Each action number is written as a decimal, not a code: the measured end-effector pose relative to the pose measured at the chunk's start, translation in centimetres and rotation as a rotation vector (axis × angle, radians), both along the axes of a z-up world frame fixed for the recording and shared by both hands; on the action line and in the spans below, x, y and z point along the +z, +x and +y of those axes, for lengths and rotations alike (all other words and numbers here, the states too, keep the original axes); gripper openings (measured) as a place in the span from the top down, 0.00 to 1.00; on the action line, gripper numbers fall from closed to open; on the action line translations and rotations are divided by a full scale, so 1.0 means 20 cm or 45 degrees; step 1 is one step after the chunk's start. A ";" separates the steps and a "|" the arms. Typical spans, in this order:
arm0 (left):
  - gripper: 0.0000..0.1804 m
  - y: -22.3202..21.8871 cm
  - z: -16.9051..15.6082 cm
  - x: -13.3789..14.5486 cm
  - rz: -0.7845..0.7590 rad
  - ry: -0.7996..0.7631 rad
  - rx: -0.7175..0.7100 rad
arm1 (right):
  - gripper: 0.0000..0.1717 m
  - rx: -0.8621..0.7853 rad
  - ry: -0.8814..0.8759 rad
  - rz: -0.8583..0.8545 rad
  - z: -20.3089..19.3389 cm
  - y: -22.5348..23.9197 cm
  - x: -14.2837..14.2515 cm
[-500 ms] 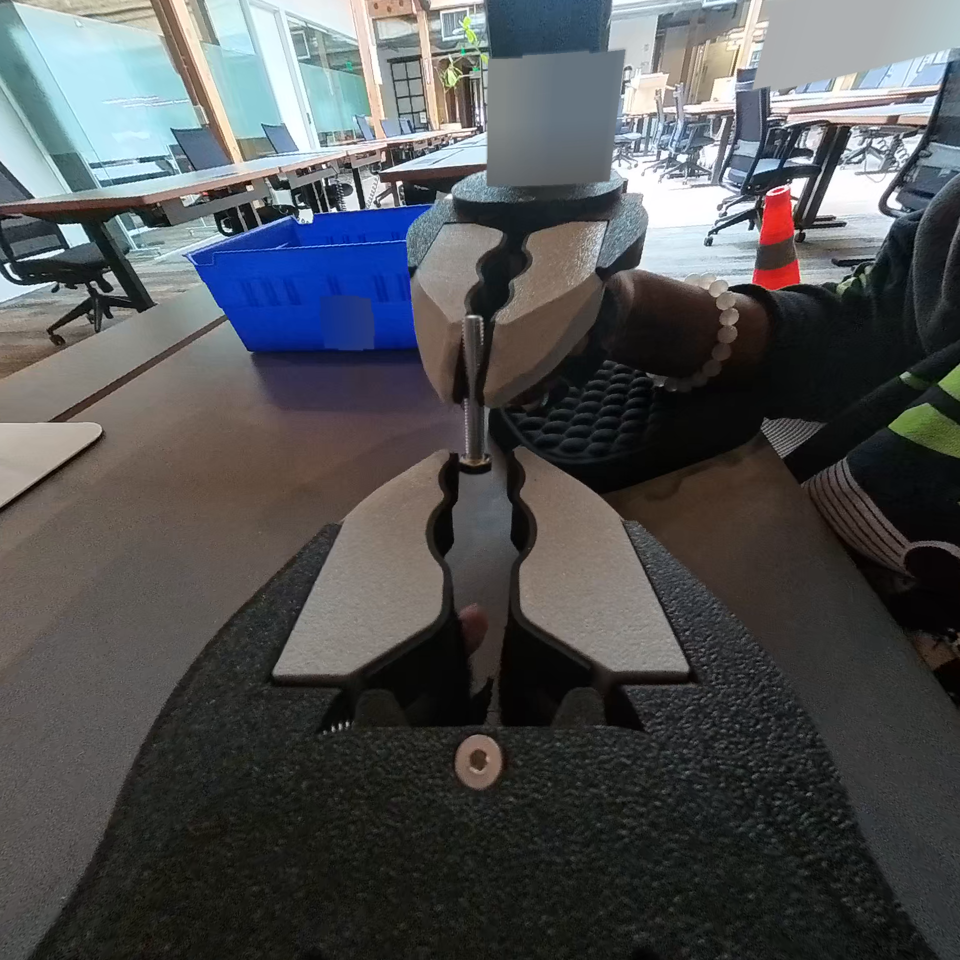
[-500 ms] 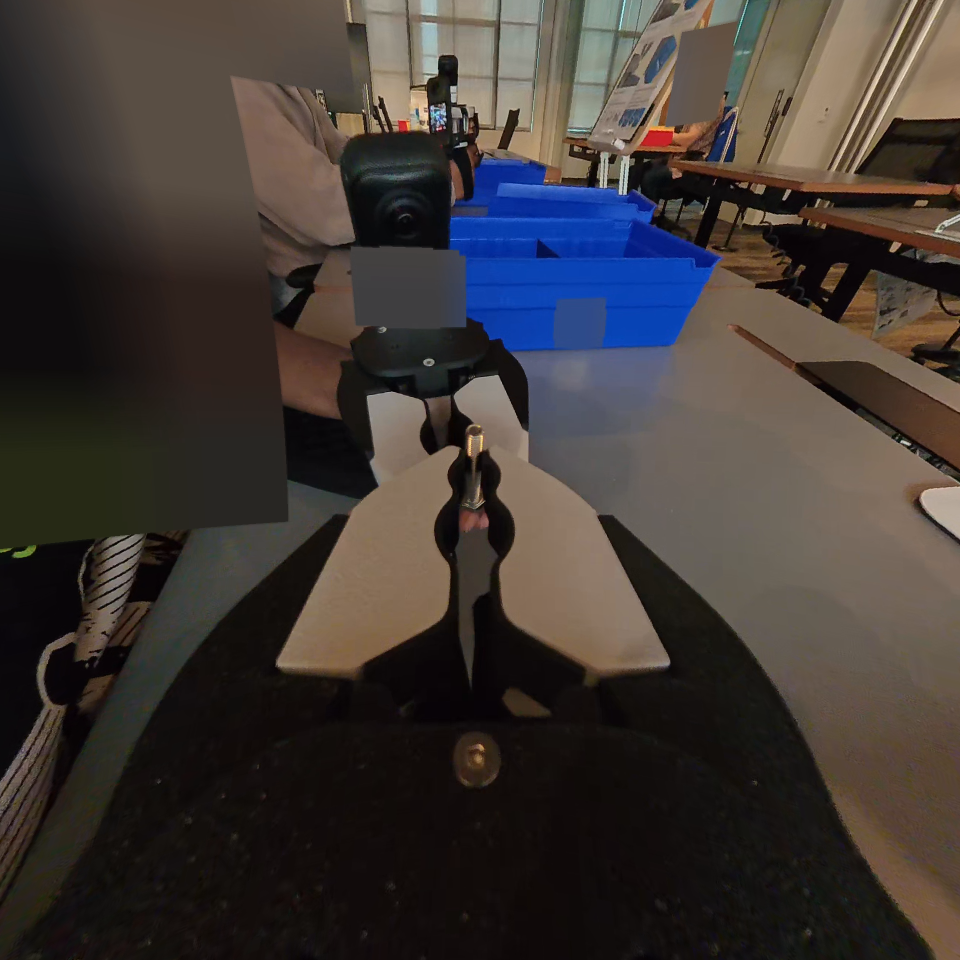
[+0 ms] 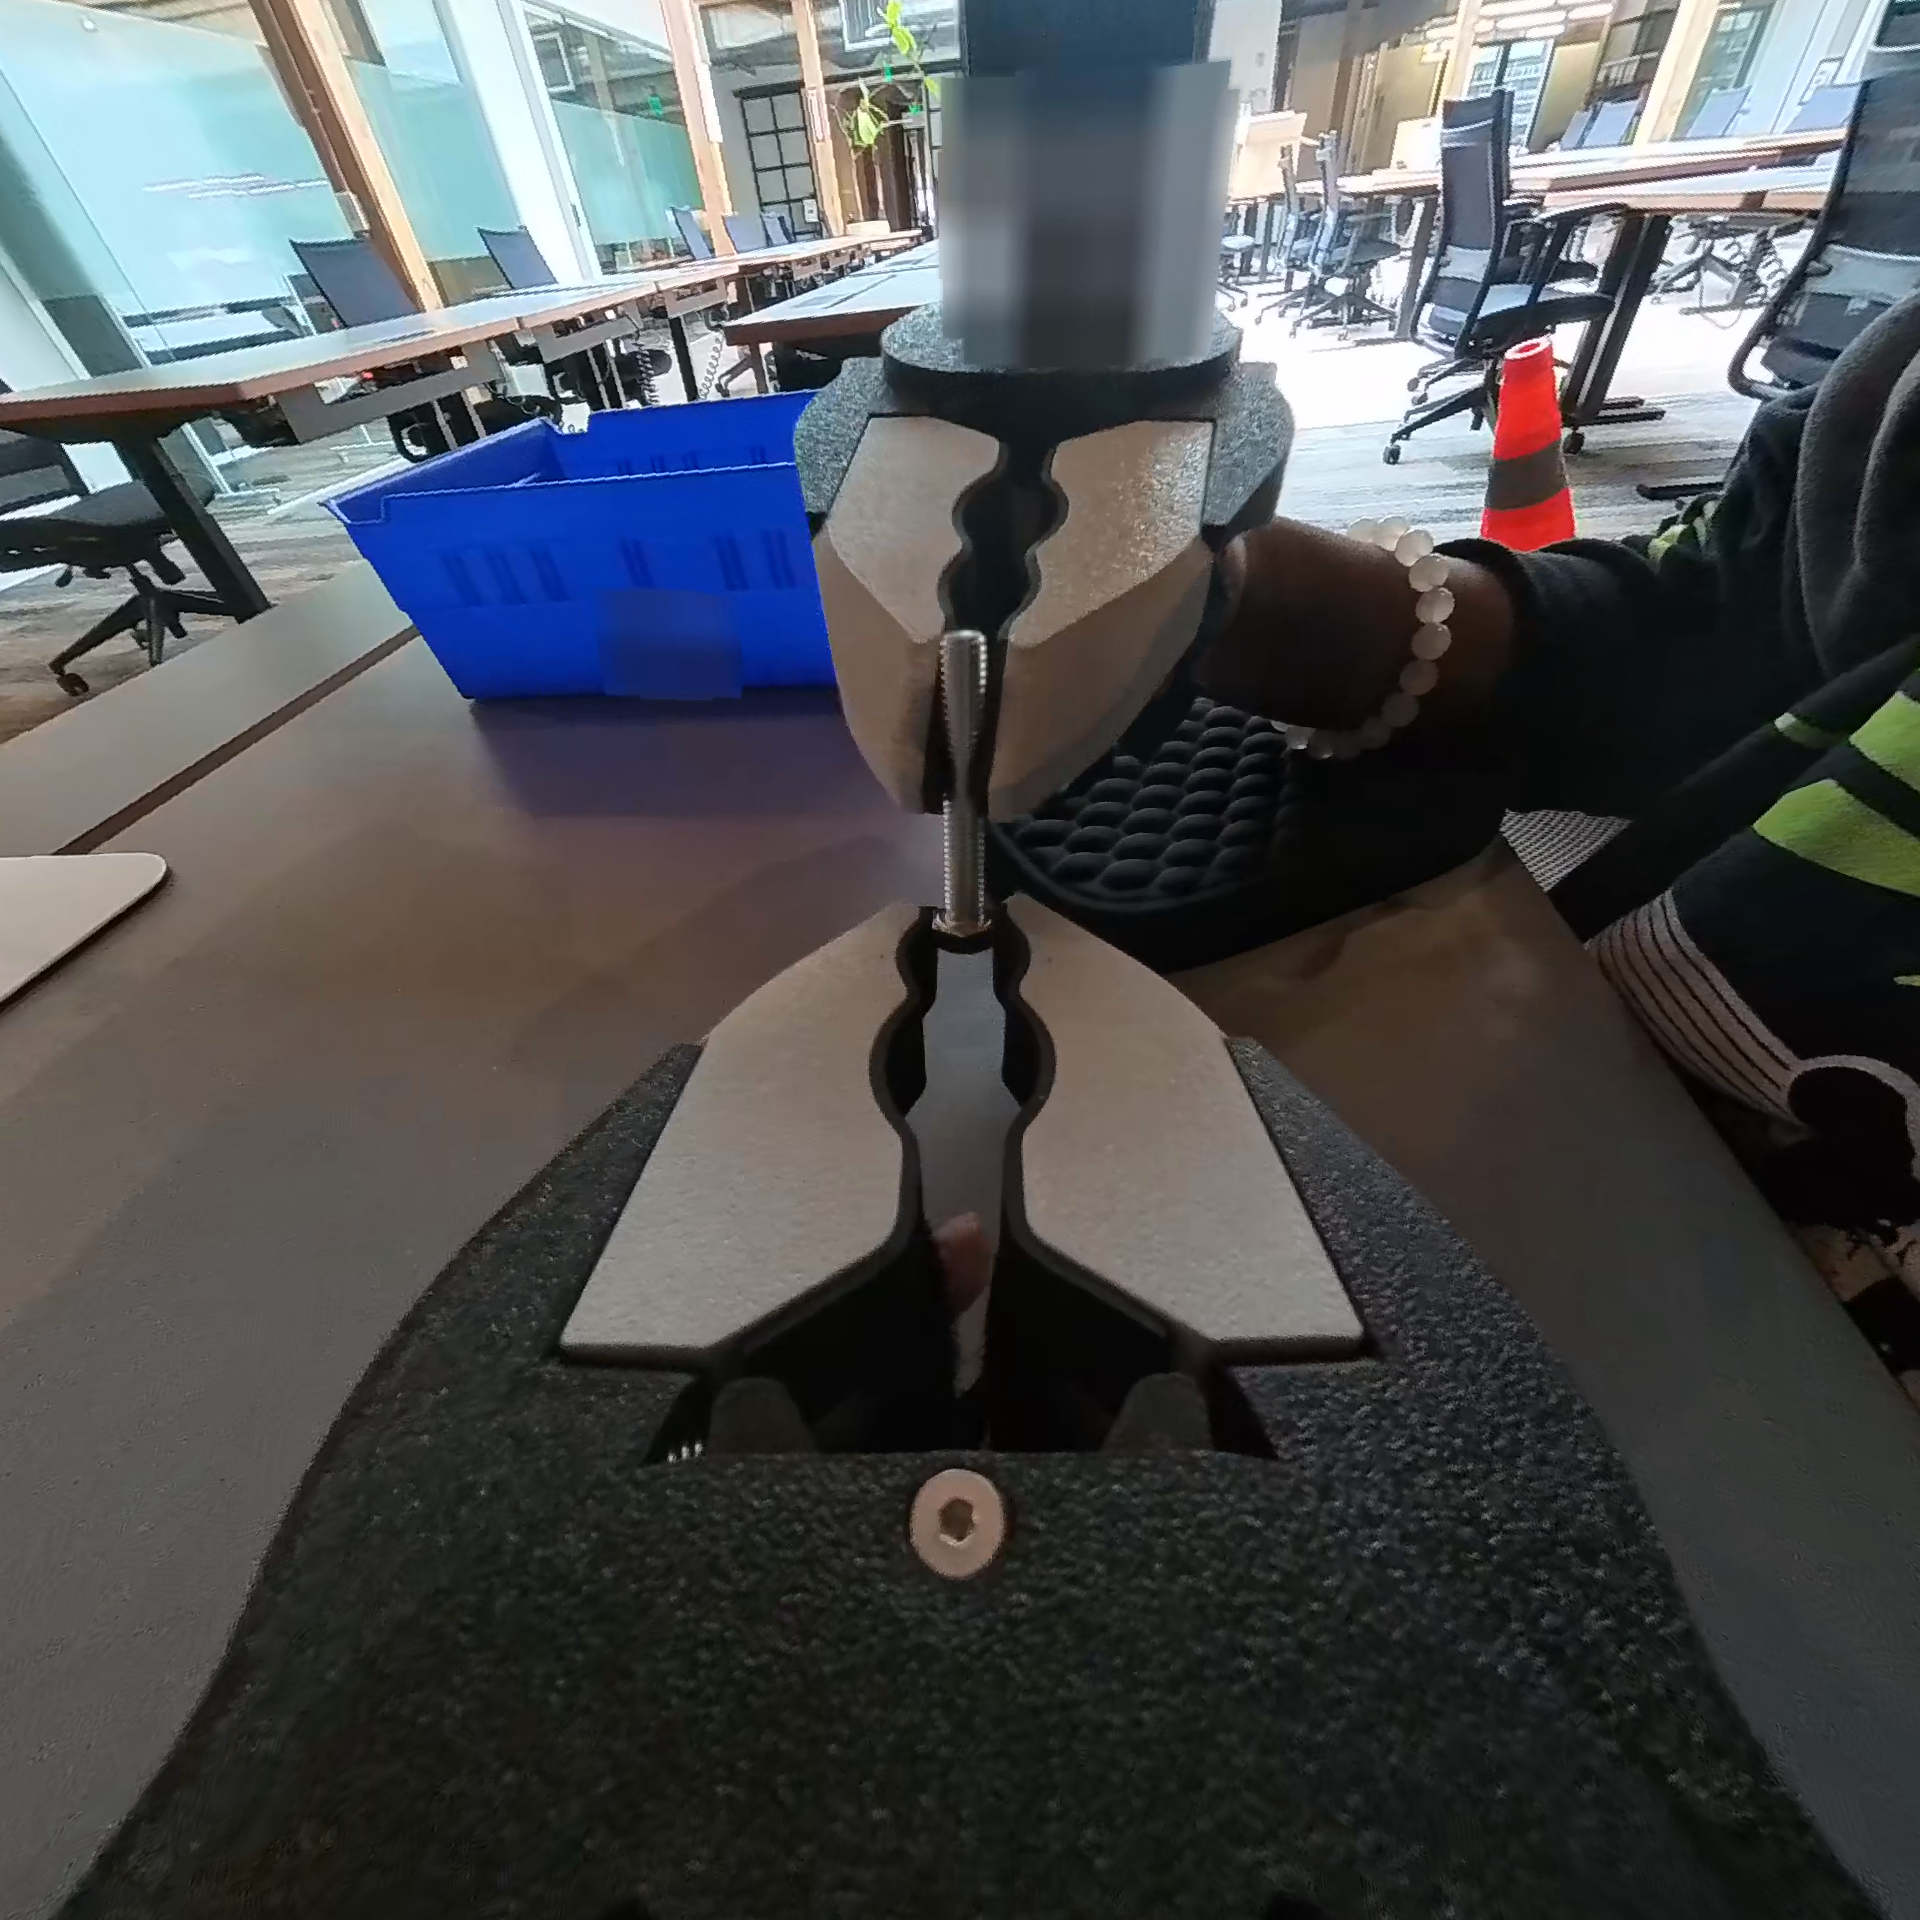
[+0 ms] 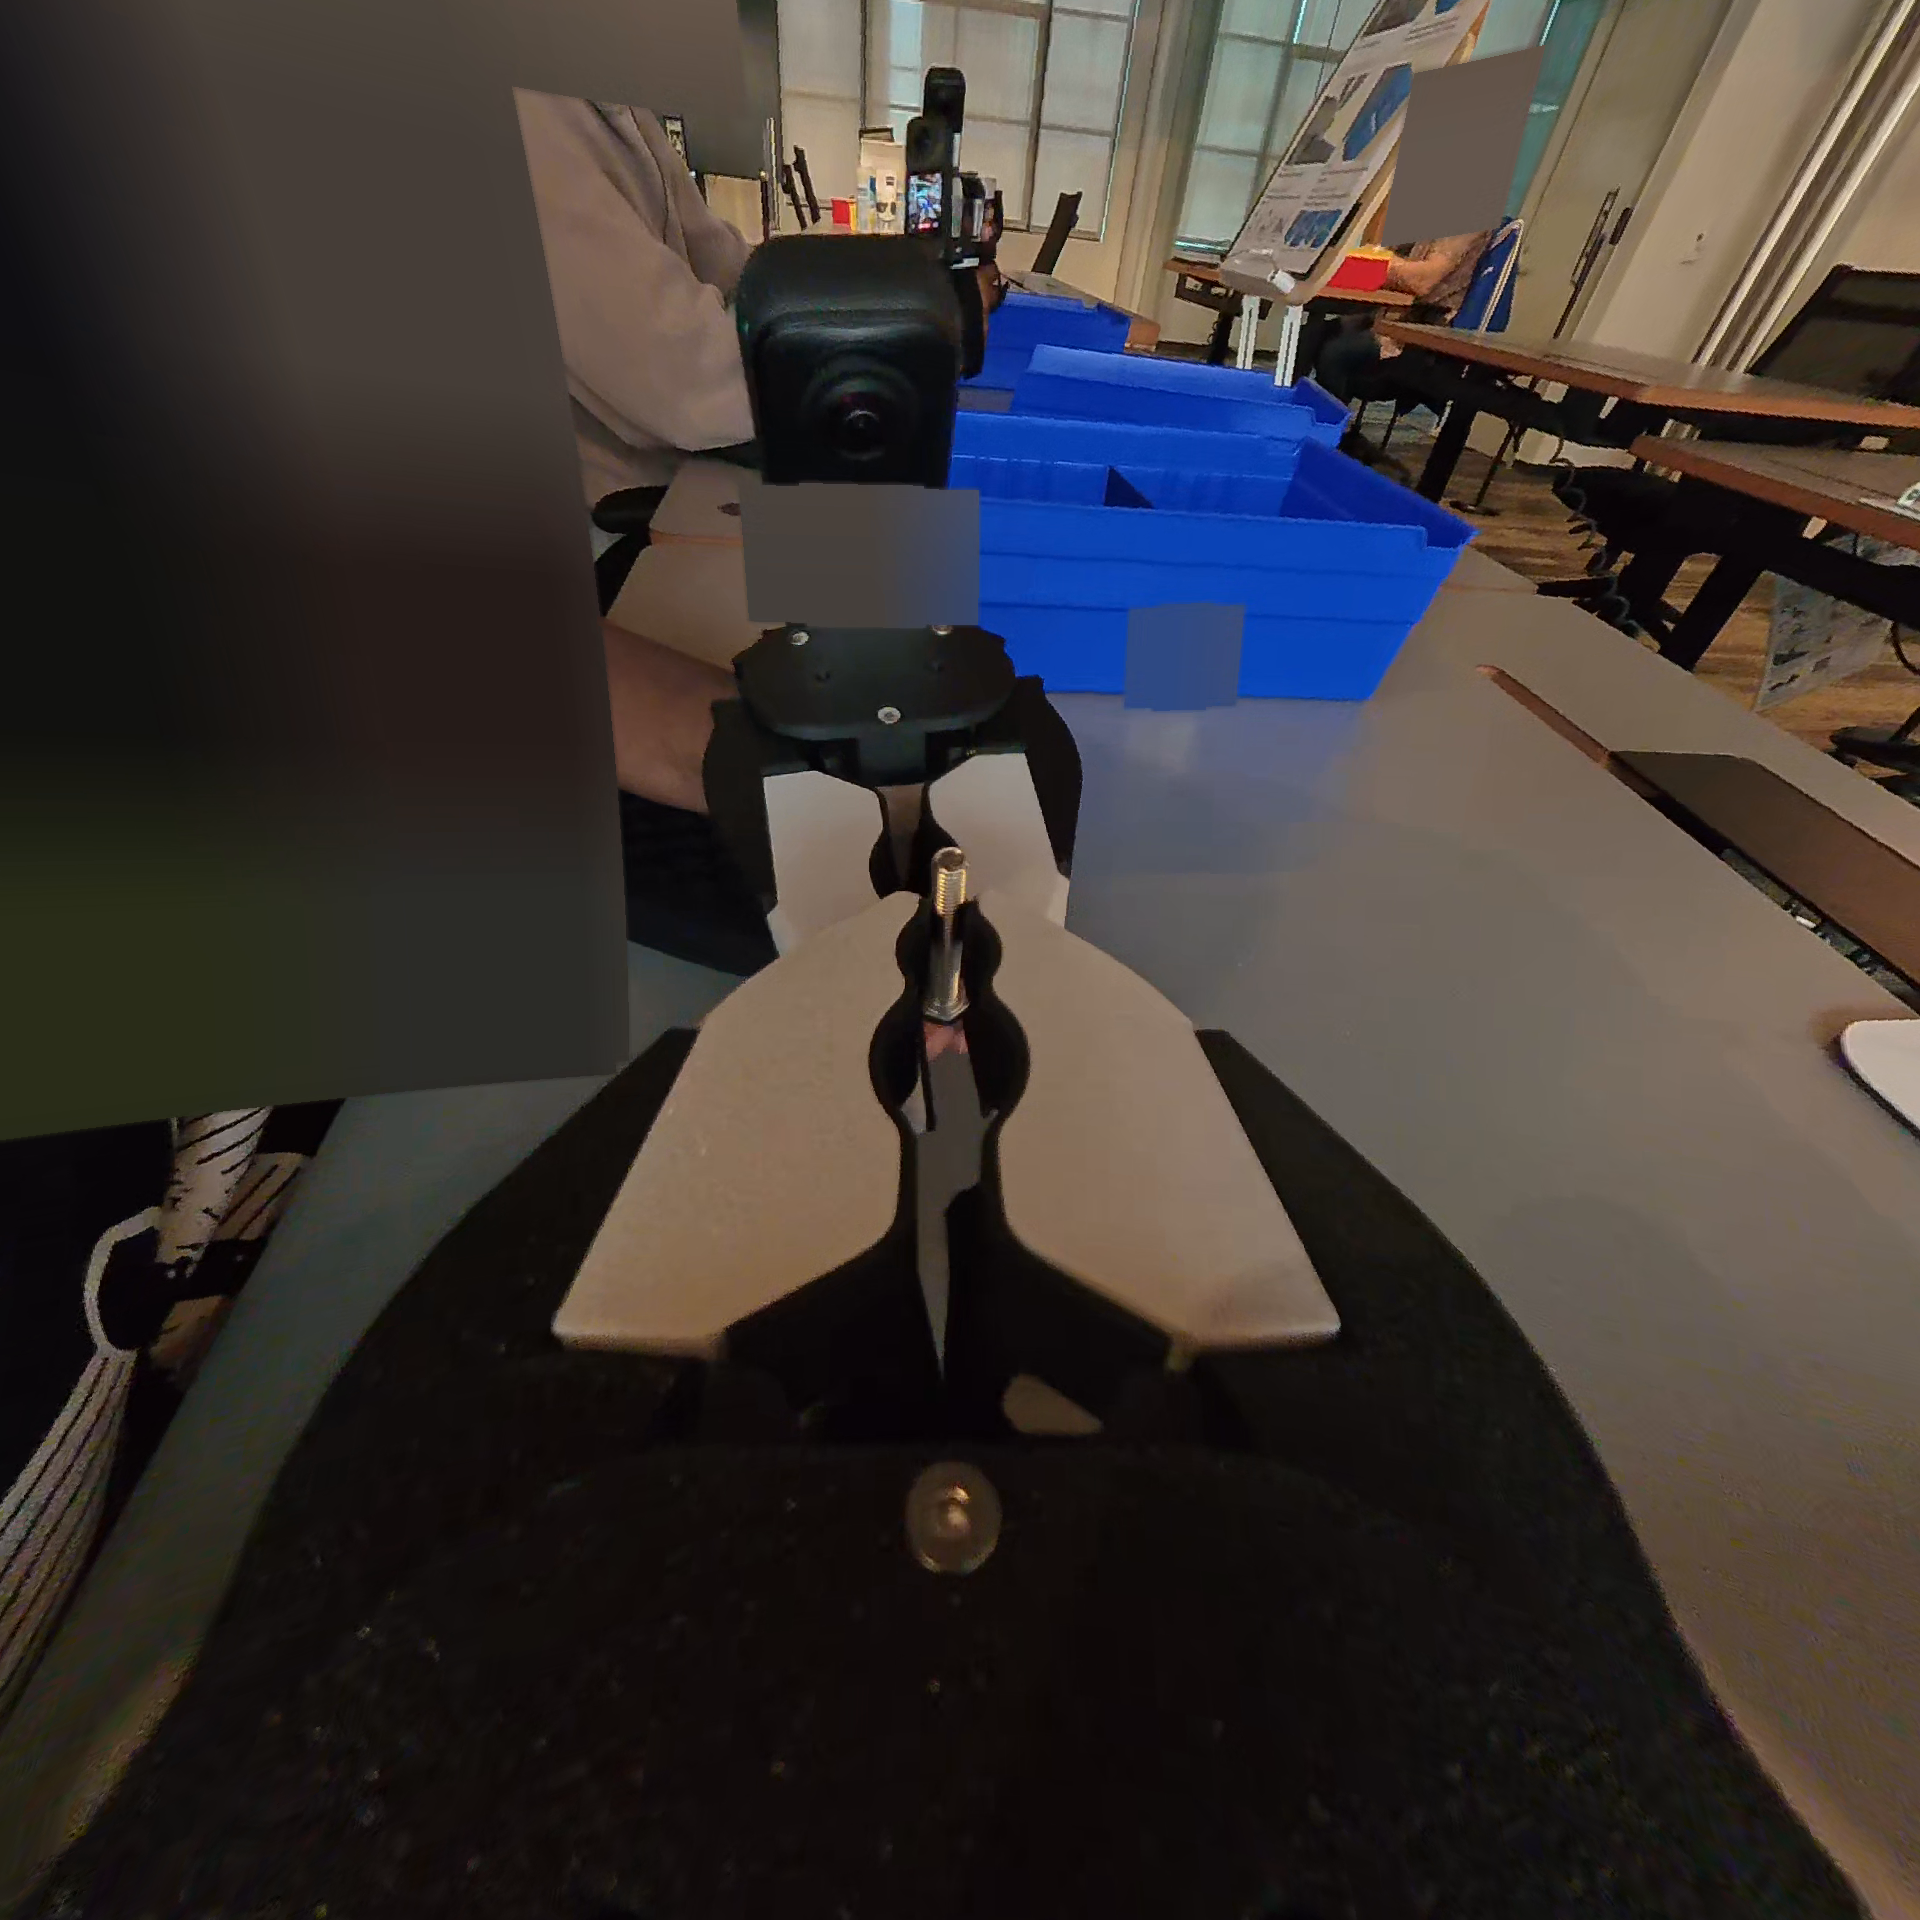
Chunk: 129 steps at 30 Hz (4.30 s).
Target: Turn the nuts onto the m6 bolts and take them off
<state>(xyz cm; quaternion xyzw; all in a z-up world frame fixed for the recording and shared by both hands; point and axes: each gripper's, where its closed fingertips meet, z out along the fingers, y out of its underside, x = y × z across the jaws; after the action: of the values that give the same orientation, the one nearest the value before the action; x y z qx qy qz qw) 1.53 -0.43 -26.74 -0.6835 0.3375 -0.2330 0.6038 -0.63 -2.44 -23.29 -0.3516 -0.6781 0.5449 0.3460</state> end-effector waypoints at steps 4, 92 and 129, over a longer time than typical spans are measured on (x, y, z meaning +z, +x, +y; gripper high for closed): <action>0.95 0.01 -0.01 0.00 0.004 -0.010 -0.031 | 0.97 0.020 0.013 0.012 -0.02 0.00 0.00; 0.95 -0.18 -0.12 0.05 -0.163 -0.016 -0.249 | 0.94 0.262 0.891 -0.913 -0.09 -0.18 0.11; 0.95 -0.19 -0.12 0.05 -0.183 -0.035 -0.257 | 0.94 0.622 1.290 -1.008 -0.07 -0.17 0.10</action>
<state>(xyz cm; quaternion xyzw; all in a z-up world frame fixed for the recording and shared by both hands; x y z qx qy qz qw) -2.19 -2.80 -25.71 -0.6359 0.3572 -0.3454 0.5905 -4.06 -3.92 -21.36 -0.1561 -0.9844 0.0534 0.0610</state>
